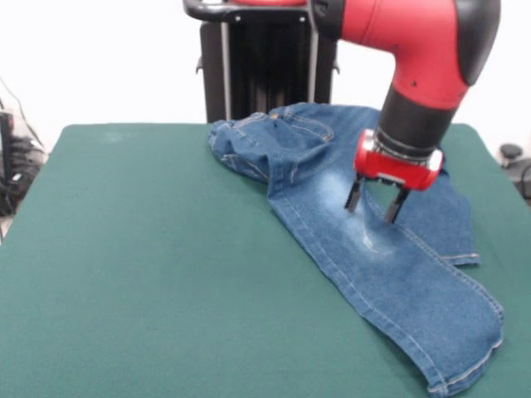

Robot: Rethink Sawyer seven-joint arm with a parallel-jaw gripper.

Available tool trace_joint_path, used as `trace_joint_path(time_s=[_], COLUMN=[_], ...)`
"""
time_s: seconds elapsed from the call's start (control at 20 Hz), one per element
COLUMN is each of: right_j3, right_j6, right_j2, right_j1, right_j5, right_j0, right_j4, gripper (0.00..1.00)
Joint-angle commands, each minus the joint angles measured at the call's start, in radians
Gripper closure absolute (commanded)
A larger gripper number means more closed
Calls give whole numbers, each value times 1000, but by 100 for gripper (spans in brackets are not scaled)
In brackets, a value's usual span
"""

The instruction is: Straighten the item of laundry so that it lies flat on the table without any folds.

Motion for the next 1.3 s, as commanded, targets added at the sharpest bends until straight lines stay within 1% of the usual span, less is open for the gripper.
trace_joint_path(time_s=[0.05, 0.15, 0.4, 0.5, 0.7, 0.9, 0.95, 1.3], right_j3=[4, 3, -33, -42, -46, -40, -40, -7], right_j6=[228, 222, 251, 256, 246, 224, 218, 203], right_j2=[160, 165, 97, 78, 77, 69, 62, 117], right_j1=[63, 66, 63, 62, 72, 82, 85, 72], right_j5=[-98, -87, 2, 15, 1, -58, -78, -120], right_j0=[-23, -25, 33, 47, 49, 54, 57, 19], right_j4=[79, 87, 104, 109, 117, 98, 88, 90], gripper=[0, 0, 0, 0, 0, 0, 100, 100])
